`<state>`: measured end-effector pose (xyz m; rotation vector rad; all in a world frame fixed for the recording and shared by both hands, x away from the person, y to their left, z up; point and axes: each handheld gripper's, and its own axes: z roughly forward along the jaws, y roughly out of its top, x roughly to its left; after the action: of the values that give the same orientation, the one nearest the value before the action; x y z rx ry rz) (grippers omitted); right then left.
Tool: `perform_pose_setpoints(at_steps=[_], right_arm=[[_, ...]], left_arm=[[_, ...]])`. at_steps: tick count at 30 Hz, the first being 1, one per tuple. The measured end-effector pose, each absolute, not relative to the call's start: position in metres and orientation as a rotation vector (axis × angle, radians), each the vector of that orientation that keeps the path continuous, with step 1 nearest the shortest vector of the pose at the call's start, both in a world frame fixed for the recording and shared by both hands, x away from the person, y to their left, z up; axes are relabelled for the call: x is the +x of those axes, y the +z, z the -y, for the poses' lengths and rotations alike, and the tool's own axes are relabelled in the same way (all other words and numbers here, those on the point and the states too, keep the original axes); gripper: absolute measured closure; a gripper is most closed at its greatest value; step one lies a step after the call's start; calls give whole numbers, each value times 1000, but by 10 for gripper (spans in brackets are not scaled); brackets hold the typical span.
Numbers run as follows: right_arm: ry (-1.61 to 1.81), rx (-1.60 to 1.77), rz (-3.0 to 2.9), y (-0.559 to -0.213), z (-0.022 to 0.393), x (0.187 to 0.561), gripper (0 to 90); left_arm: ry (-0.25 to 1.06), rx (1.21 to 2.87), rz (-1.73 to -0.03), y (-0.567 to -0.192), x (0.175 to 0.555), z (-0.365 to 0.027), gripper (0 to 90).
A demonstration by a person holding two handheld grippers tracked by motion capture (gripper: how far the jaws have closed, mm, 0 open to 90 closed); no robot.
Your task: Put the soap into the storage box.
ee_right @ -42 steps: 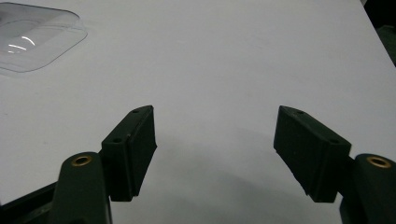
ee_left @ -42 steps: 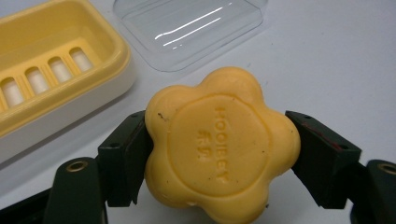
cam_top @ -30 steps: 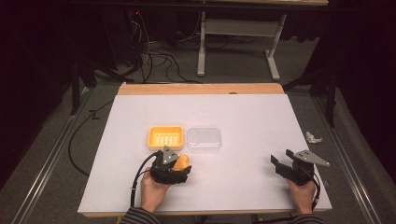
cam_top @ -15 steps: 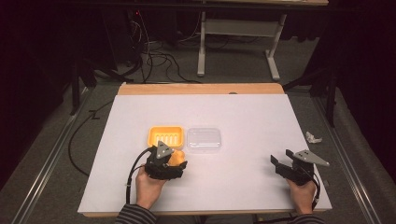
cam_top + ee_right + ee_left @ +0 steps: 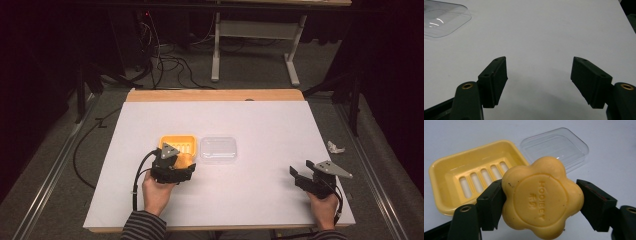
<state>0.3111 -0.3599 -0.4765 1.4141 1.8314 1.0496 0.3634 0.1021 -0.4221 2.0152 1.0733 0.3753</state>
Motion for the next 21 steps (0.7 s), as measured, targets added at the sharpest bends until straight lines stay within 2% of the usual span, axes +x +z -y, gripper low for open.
perform_pose_setpoints(at_steps=[21], right_arm=[[1048,1414,-1831,-476,360,311,298]], left_arm=[[448,2050,-1144,-408,394,-113,272]])
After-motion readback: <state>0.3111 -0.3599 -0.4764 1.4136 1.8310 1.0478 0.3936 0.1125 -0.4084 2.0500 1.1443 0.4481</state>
